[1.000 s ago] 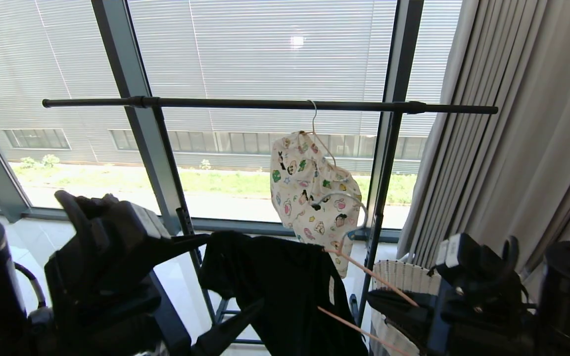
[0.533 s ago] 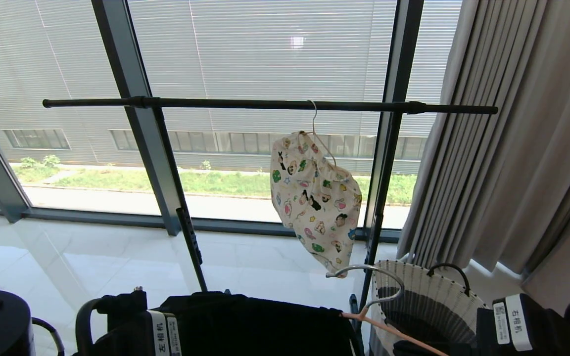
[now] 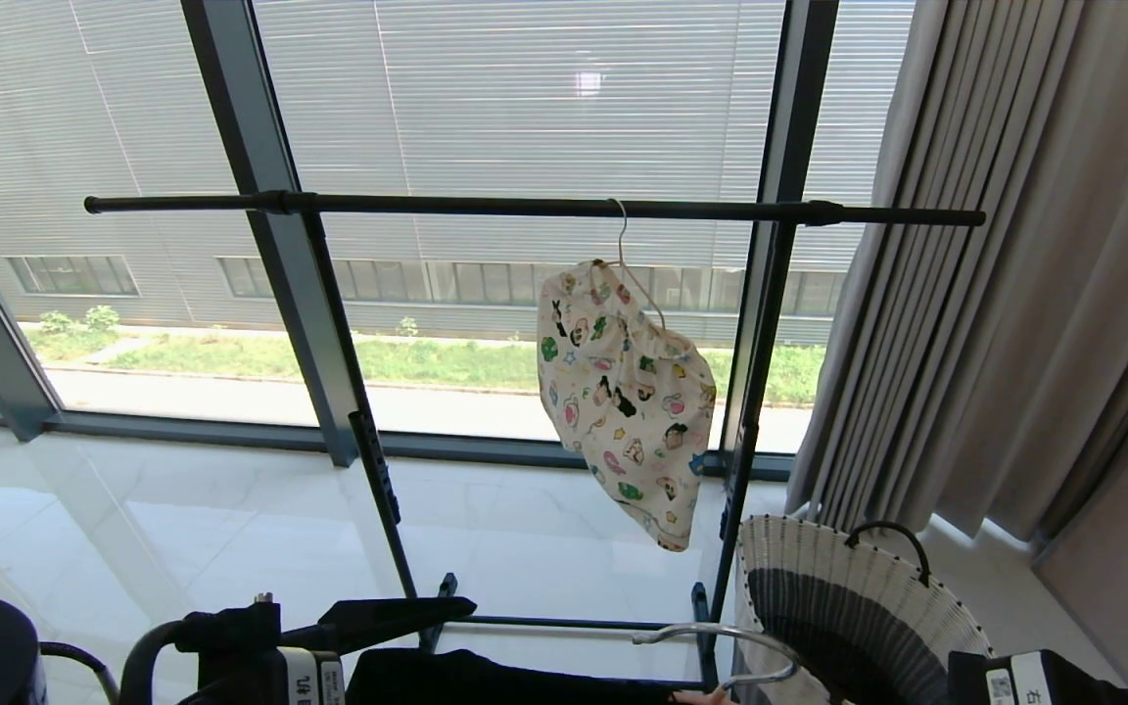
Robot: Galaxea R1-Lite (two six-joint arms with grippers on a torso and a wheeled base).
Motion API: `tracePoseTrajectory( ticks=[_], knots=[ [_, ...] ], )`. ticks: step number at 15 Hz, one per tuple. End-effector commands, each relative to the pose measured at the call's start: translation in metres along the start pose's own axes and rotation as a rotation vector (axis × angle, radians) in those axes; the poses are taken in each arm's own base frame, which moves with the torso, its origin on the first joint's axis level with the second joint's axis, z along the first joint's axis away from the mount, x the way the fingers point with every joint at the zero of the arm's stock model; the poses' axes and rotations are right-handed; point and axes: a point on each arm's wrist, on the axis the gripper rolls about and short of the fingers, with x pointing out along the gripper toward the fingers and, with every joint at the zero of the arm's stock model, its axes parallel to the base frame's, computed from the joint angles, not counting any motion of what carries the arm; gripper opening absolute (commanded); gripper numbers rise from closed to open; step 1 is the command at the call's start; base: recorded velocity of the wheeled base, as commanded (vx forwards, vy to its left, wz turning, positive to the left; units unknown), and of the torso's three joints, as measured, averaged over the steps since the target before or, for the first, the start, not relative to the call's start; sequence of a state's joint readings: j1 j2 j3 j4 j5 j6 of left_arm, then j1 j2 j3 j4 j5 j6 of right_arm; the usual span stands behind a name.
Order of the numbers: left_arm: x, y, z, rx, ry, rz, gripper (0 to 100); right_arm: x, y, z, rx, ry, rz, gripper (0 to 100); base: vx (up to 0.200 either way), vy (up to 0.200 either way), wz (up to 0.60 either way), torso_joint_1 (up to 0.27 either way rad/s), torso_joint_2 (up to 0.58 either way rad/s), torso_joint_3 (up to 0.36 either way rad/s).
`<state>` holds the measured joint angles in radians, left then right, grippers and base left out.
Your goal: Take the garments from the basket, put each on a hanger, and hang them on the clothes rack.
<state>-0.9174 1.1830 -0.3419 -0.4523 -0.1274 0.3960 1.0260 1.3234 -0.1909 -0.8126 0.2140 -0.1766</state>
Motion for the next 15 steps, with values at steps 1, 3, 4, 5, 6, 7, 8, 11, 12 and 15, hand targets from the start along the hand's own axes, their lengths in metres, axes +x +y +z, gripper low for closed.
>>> tracePoseTrajectory(
  ticks=[1,3,4,5,6,7,8,11,12,15],
  knots=[
    [-0.001,-0.001,0.0,0.001,-0.004,-0.001,100,0.0,0.001,0.0,-0.005,0.0,0.005,0,0.0,0.0,0.0,0.0,0.0,0.0],
    [0.005,0.0,-0.002,-0.002,0.02,-0.013,100,0.001,0.006,0.001,-0.03,-0.005,0.037,0,0.0,0.0,0.0,0.0,0.0,0.0],
    [0.008,-0.001,-0.002,-0.003,0.028,-0.018,100,0.001,0.008,0.001,-0.036,-0.007,0.047,0,0.0,0.0,0.0,0.0,0.0,0.0],
    [0.015,-0.002,-0.005,-0.005,0.059,-0.037,100,0.002,0.013,0.004,-0.05,-0.014,0.075,0,0.0,0.0,0.0,0.0,0.0,0.0],
    [0.016,-0.004,-0.006,-0.003,0.066,-0.049,100,0.003,0.013,0.005,-0.054,-0.018,0.081,0,0.0,0.0,0.0,0.0,0.0,0.0],
    [0.02,-0.007,-0.007,0.003,0.079,-0.072,100,0.004,0.013,0.007,-0.055,-0.023,0.081,0,0.0,0.0,0.0,0.0,0.0,0.0],
    [0.023,-0.007,-0.008,0.001,0.091,-0.077,100,0.005,0.013,0.008,-0.056,-0.026,0.081,0,0.0,0.0,0.0,0.0,0.0,0.0],
    [0.029,-0.007,-0.01,-0.002,0.115,-0.084,100,0.005,0.014,0.008,-0.058,-0.028,0.088,0,0.0,0.0,0.0,0.0,0.0,0.0],
    [0.029,-0.007,-0.01,-0.002,0.115,-0.084,0,0.005,0.016,0.008,-0.06,-0.029,0.095,0,0.0,0.0,0.0,0.0,0.0,0.0],
    [0.03,-0.007,-0.011,-0.003,0.118,-0.083,0,0.005,0.019,0.008,-0.065,-0.03,0.111,0,0.0,0.0,0.0,0.0,0.0,0.0]
  ],
)
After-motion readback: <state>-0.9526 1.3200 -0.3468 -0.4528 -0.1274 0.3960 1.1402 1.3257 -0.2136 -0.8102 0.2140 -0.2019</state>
